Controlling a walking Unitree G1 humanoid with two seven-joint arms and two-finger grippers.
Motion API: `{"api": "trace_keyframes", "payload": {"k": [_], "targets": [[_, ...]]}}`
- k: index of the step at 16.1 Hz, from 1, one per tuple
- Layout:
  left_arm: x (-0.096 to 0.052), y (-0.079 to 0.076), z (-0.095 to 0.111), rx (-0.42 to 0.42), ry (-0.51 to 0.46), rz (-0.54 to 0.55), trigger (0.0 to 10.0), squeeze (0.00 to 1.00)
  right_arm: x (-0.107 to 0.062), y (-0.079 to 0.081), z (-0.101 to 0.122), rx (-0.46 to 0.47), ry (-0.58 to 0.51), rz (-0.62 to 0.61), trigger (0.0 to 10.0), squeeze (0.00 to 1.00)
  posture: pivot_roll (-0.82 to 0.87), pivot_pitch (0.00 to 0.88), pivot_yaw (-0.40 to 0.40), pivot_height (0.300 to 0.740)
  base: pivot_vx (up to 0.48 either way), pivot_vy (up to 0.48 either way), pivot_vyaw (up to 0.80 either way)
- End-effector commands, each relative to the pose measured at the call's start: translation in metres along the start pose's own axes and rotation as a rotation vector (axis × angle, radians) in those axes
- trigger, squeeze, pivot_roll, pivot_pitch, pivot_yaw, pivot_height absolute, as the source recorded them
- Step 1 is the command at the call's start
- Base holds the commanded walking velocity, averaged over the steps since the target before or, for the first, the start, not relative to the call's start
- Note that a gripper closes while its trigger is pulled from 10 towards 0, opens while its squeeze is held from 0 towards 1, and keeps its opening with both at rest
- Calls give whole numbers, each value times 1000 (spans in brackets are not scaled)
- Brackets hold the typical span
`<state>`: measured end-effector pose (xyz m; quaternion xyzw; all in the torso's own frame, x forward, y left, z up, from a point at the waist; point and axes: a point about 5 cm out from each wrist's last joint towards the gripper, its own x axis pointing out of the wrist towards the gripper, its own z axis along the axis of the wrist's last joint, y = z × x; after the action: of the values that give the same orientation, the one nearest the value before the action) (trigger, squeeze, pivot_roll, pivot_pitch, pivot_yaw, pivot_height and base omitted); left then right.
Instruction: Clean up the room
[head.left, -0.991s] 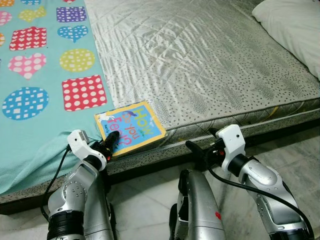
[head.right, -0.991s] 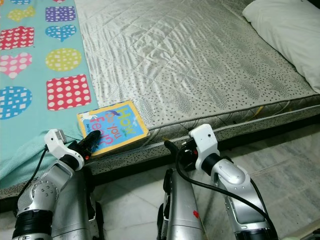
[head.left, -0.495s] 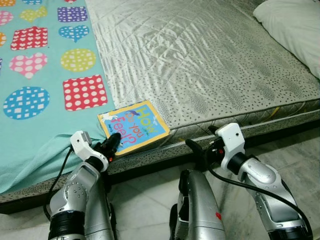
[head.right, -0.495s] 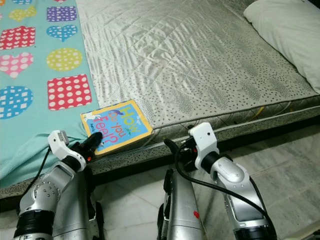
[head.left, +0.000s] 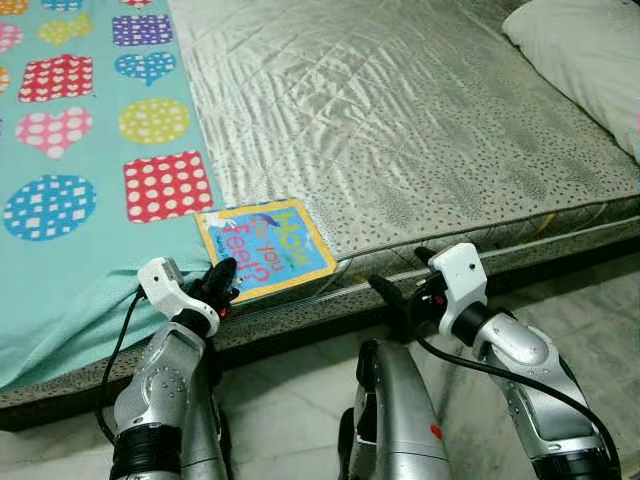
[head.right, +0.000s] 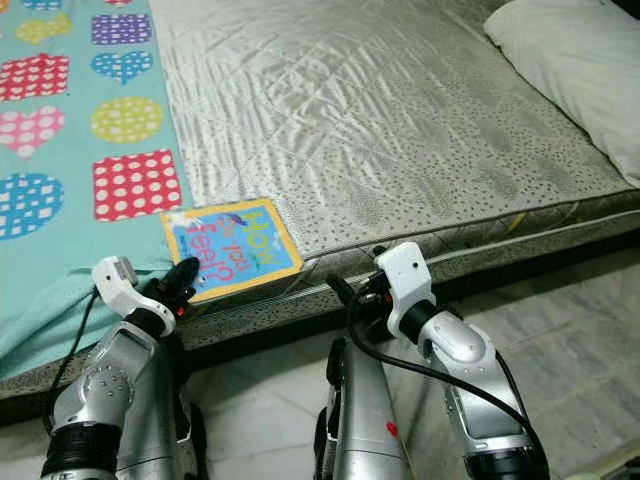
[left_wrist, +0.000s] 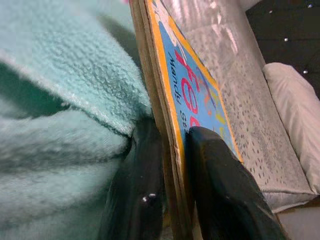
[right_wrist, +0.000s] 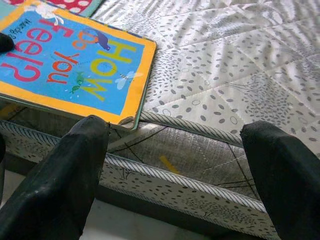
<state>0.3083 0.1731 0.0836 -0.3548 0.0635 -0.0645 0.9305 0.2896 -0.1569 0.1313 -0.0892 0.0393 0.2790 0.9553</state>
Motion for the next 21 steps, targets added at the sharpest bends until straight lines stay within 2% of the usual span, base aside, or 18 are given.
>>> {"api": "trace_keyframes", "payload": {"k": [1,4,7,8,9,10,11,12,13,16,17,19,21], "targets": [[-5,1,-1,81,-11,14,0,0,0,0,-4,0,14,-4,10000,0,-137,183,-97,508,0,0,0],[-5,-4,4,230,-46,16,0,0,1,-1,-3,-3,10,-5,10000,0,-137,183,-97,508,0,0,0],[-5,-4,9,301,-84,56,0,0,1,-2,-3,-6,9,-8,10000,0,-138,180,-100,508,0,0,0],[-6,-3,9,327,-80,80,2471,0,1,-2,-3,-6,10,-7,10000,0,-138,180,-100,508,0,0,0],[-6,-2,8,327,-74,90,3725,0,1,-1,-4,-6,10,-7,10000,0,-138,180,-100,508,0,0,0],[-6,1,5,333,-51,109,10000,0,1,-1,-4,-6,10,-7,10000,0,-138,183,-100,508,0,0,0],[-7,7,-2,336,5,152,10000,0,1,-1,-4,-5,10,-5,10000,0,-139,185,-101,508,0,0,0],[-6,9,-4,327,32,163,10000,1000,1,-1,-4,-6,10,-4,10000,0,-139,184,-102,508,0,0,0],[-5,13,-8,356,84,190,10000,1000,1,-1,-4,-7,11,-5,10000,0,-139,184,-102,508,0,0,0],[-5,24,-14,331,151,254,10000,1000,1,-1,-4,-8,10,-6,10000,0,-141,183,-101,508,0,0,0],[-4,25,-15,334,174,256,10000,31,2,-1,-4,-8,9,-7,10000,0,-141,184,-101,508,0,0,0],[-1,25,-21,320,228,244,10000,0,1,-1,-5,-8,10,-8,10000,0,-139,184,-101,508,0,0,0],[4,25,-19,334,224,226,10000,0,2,-1,-4,-8,9,-9,10000,0,-140,183,-102,508,0,0,0]]}}
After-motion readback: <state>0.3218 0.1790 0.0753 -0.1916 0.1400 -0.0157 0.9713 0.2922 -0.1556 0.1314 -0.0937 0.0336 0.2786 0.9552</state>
